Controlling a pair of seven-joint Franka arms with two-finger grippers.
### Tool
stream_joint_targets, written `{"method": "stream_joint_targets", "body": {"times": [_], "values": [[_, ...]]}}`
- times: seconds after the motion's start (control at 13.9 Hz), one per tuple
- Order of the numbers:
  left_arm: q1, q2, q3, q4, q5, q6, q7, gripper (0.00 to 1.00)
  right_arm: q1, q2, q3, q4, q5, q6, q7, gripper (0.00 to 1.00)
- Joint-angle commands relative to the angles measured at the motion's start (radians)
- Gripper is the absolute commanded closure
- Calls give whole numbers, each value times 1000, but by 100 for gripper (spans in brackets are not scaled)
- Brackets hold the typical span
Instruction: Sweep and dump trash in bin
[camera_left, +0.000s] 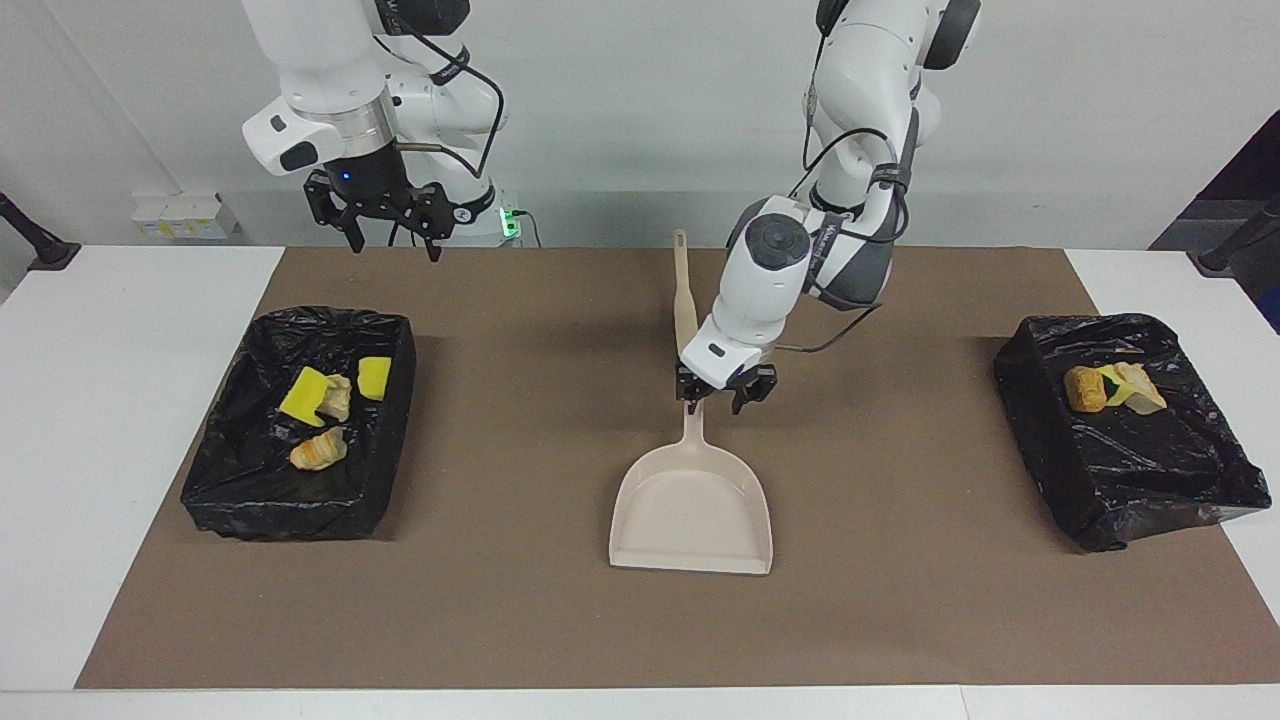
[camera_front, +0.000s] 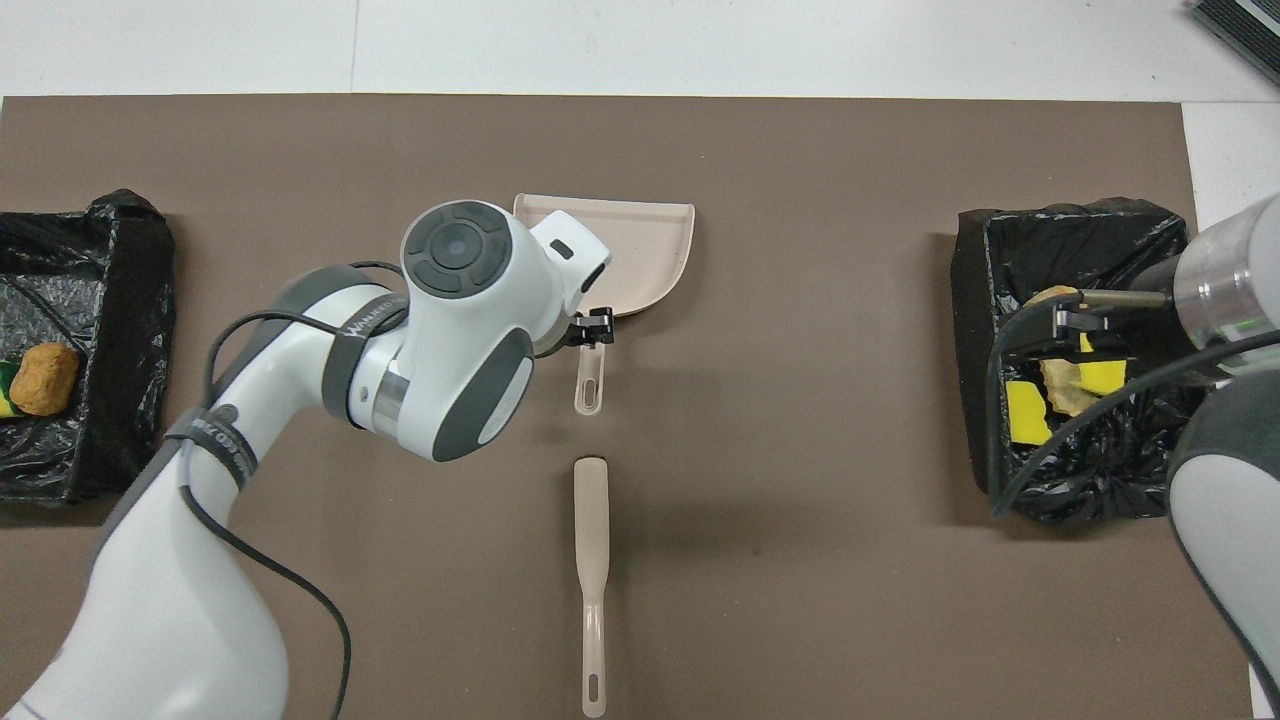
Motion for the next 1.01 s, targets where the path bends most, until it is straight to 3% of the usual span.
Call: {"method": "stream_joint_targets", "body": {"times": [0.0, 0.22, 0.58, 0.93], "values": [[63, -49, 18, 20, 1, -66, 4, 0, -16, -19, -9, -29, 30, 29, -51, 0], [157, -73, 27, 22, 38, -85, 92, 0, -17, -20, -9, -32, 29, 29, -51, 0], [357, -116, 26, 19, 37, -154, 407, 0, -40, -19, -9, -27, 30, 51, -49, 0], [488, -246, 26, 12, 34, -330, 606, 0, -40, -32, 0, -36, 27, 38, -41, 0]]}}
